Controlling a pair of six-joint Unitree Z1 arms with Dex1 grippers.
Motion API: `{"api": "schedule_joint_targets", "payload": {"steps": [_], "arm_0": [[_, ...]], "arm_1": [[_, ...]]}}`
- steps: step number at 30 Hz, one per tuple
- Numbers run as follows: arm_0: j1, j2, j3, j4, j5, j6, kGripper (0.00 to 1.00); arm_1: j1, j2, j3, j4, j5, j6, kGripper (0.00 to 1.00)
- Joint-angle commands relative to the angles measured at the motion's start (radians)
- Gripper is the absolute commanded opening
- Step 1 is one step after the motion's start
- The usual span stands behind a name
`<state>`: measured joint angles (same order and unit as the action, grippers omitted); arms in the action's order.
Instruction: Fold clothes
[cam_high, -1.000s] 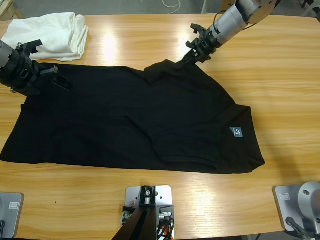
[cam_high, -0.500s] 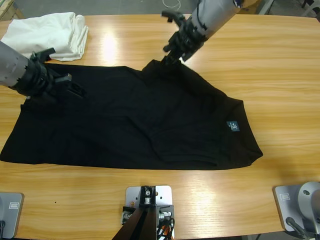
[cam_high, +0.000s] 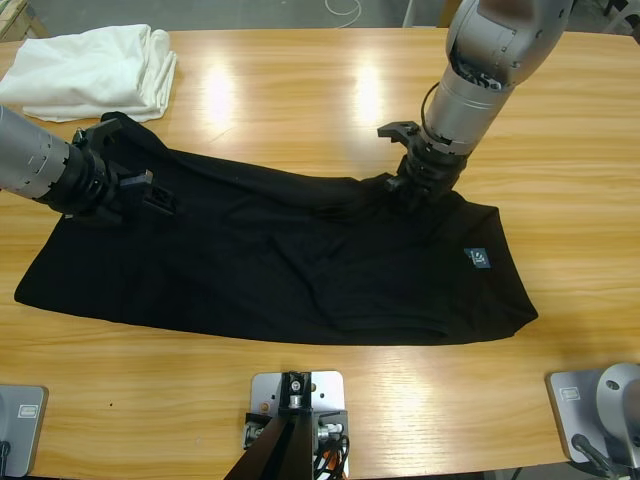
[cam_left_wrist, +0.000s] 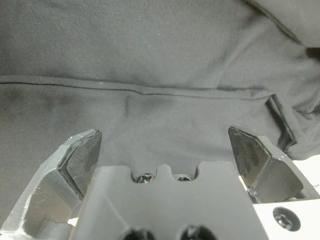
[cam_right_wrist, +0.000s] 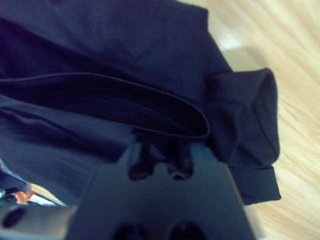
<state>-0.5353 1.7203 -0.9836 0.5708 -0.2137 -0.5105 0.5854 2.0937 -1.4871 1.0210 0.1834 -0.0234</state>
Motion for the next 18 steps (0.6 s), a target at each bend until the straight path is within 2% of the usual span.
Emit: {"api": "schedule_joint_targets", "payload": {"steps": [1, 5, 9, 12, 14, 15, 18], "arm_0": [[-0.014, -0.008, 0.038, -0.013, -0.017, -0.024, 1.000], [0.005, -0.029, 0.049, -0.009, -0.015, -0.040, 0.995], [0.037, -0.076, 0.052, 0.003, -0.014, -0.044, 0.982], [0.043, -0.086, 0.049, 0.006, -0.015, -0.051, 0.977], [0.032, -0.087, 0.052, 0.010, -0.015, -0.056, 0.977], [0.025, -0.087, 0.054, 0.011, -0.015, -0.056, 0.977], [0.002, -0.088, 0.056, 0.011, -0.015, -0.051, 0.977]], "arm_1": [[-0.015, -0.145, -0.053, -0.004, 0.021, 0.057, 1.000], [-0.061, -0.140, -0.057, -0.008, 0.033, 0.052, 1.000], [-0.139, -0.065, -0.041, -0.088, 0.112, -0.013, 1.000], [-0.165, -0.030, -0.047, -0.090, 0.185, -0.091, 0.977], [-0.152, -0.055, -0.043, -0.070, 0.165, -0.045, 0.867], [-0.127, -0.068, -0.038, -0.068, 0.153, -0.053, 0.865], [-0.037, -0.130, 0.062, -0.138, 0.135, -0.271, 0.868]]}}
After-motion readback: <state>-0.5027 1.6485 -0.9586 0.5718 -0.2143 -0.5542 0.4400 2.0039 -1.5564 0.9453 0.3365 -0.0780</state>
